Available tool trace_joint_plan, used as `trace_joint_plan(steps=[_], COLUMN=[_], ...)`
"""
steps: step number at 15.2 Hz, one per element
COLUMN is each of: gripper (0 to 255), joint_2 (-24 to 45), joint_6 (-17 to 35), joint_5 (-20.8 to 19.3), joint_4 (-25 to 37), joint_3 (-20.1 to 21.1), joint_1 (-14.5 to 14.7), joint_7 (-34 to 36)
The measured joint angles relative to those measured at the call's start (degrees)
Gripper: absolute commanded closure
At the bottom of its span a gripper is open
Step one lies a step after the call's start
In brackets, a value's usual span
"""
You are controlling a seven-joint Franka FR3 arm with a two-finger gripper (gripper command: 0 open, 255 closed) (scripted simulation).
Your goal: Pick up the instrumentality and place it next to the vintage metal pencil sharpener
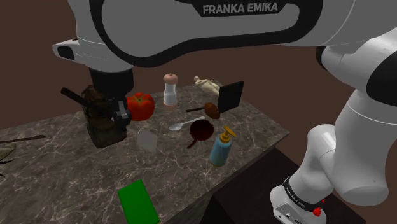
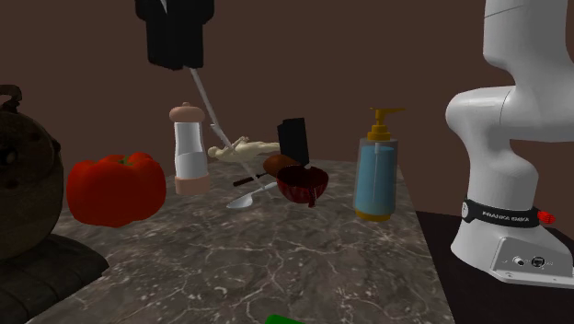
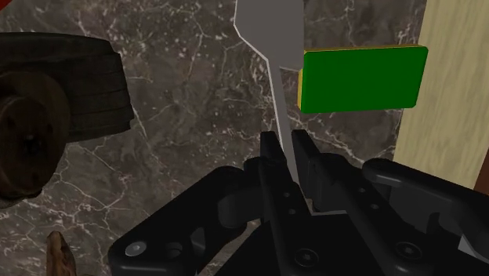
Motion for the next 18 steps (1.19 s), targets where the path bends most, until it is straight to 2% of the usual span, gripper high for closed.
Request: trace_joint_plan(steps=[18], gripper=[255], joint_2=[0.94], joint_6=[13.47], joint_5=[0.05], joint_4=[-11.73], joint_3=[-0.05], joint_1=[-0.09], joint_7=[-0.51])
